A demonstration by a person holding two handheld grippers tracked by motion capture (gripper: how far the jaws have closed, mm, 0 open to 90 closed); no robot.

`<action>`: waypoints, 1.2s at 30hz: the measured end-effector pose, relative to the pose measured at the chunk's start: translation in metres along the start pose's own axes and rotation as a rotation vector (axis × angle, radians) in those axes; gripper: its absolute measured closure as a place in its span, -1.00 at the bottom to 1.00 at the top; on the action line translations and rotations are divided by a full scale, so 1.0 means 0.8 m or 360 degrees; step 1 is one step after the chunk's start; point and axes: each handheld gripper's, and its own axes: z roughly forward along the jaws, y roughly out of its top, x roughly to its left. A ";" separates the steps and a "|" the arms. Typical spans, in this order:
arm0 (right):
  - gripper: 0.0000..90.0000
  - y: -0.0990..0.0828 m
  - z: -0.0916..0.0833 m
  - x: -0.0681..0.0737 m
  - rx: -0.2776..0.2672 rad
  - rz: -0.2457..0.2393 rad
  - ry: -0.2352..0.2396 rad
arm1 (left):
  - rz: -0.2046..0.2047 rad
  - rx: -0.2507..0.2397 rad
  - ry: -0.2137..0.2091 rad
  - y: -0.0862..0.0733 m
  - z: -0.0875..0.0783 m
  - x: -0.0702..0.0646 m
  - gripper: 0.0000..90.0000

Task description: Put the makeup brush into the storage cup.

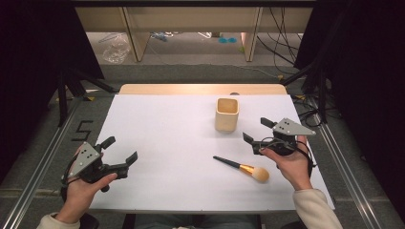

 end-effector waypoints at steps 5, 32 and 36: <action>-0.65 0.005 0.012 -0.001 0.0030 -0.0003 0.0016 | -0.0004 -0.0004 -0.0003 0.000 0.000 0.000 -0.93; -0.51 0.012 0.085 0.003 0.1326 -0.0195 0.0279 | -0.0003 0.0006 -0.0011 -0.001 0.000 0.001 -0.91; -0.51 0.006 0.092 0.006 0.1443 -0.0200 0.0292 | -0.0007 0.0005 -0.0012 -0.001 0.000 0.001 -0.91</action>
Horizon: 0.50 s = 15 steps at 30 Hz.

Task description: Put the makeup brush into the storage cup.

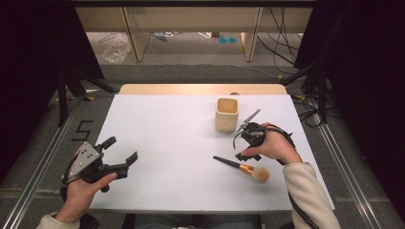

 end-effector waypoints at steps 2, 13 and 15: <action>-0.51 0.001 0.002 0.001 0.0026 0.0008 0.0010 | 0.0001 -0.0001 0.0000 0.000 0.000 0.000 -0.90; -0.39 0.004 0.016 0.005 0.0183 -0.0067 0.0032 | 0.0001 0.0001 -0.0002 0.000 0.000 0.000 -0.89; -0.33 0.003 0.018 0.006 0.0241 -0.0071 0.0038 | 0.0000 -0.0003 0.0001 0.000 0.000 0.000 -0.89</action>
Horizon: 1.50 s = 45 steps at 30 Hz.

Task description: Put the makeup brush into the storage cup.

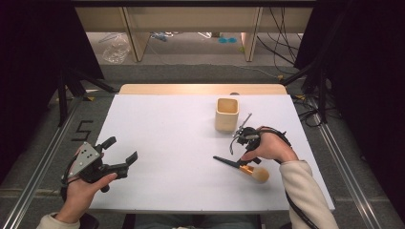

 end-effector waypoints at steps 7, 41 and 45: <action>-0.26 -0.001 0.008 0.001 0.0095 -0.0034 0.0050 | 0.0003 0.0006 -0.0001 0.000 0.000 0.000 -0.89; 0.17 -0.001 0.032 0.006 0.0397 -0.0101 0.0075 | 0.0000 0.0007 -0.0002 0.000 0.000 0.000 -0.87; 0.20 -0.002 0.033 0.007 0.0425 -0.0080 0.0091 | 0.0002 0.0008 -0.0001 -0.001 0.000 0.000 -0.87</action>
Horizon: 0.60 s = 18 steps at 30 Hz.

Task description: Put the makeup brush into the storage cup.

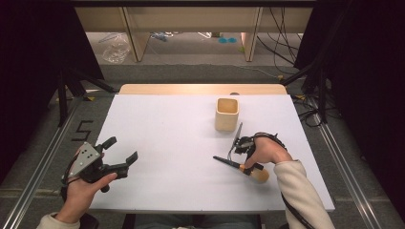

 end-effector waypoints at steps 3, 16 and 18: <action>0.20 0.000 0.001 0.001 0.0003 0.0015 0.0016 | 0.0001 0.0000 0.0001 0.000 0.000 0.000 -0.87; 0.26 0.002 0.007 0.002 0.0057 -0.0012 0.0007 | -0.0001 0.0003 0.0000 0.000 0.000 0.000 -0.86; 0.29 0.002 0.007 0.002 0.0057 -0.0014 0.0013 | 0.0003 0.0002 0.0001 0.000 0.000 0.000 -0.87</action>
